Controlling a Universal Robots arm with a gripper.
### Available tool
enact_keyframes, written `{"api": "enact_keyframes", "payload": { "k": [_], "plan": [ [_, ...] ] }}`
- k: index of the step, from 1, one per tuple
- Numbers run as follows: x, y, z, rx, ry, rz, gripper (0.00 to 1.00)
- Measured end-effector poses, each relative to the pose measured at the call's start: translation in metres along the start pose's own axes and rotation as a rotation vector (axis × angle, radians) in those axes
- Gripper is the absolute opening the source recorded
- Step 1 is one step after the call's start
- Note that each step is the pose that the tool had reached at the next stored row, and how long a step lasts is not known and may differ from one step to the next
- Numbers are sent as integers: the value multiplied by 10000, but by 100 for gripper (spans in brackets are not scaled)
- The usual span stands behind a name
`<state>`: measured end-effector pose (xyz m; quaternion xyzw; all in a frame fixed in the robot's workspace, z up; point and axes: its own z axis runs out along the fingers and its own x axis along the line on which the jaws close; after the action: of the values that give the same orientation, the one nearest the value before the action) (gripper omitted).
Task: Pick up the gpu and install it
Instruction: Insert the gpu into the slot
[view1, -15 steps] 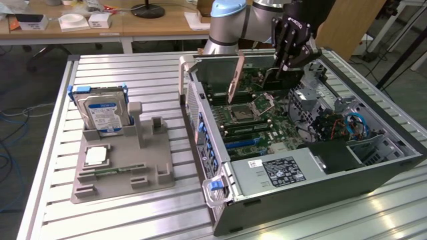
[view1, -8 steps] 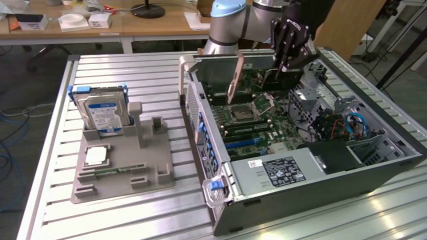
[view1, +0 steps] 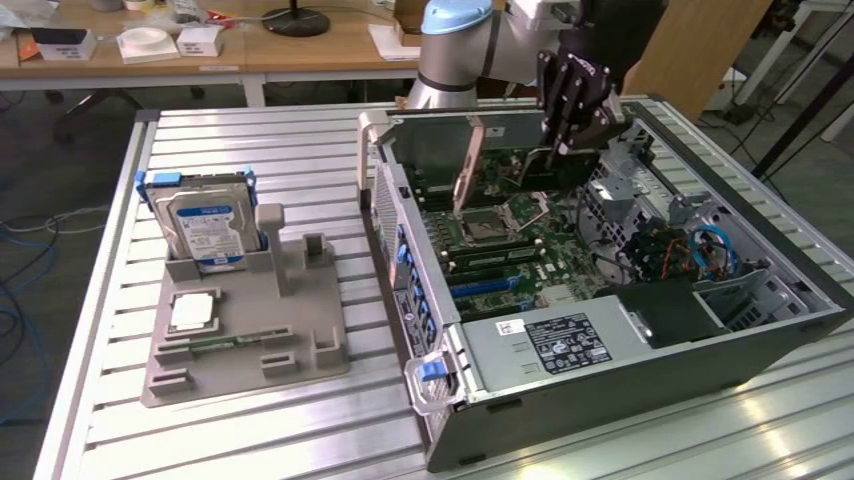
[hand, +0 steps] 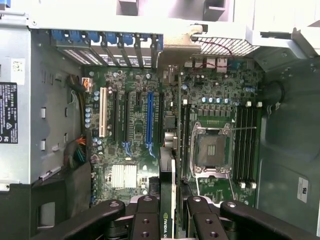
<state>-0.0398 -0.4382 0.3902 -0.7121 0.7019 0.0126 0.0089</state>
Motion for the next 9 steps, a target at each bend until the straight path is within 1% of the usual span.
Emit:
{"api": "enact_keyframes", "payload": {
  "k": [2, 9],
  "plan": [
    [0, 0, 15, 0, 2, 0, 26],
    [0, 0, 23, 1, -2, 0, 26]
  ]
}}
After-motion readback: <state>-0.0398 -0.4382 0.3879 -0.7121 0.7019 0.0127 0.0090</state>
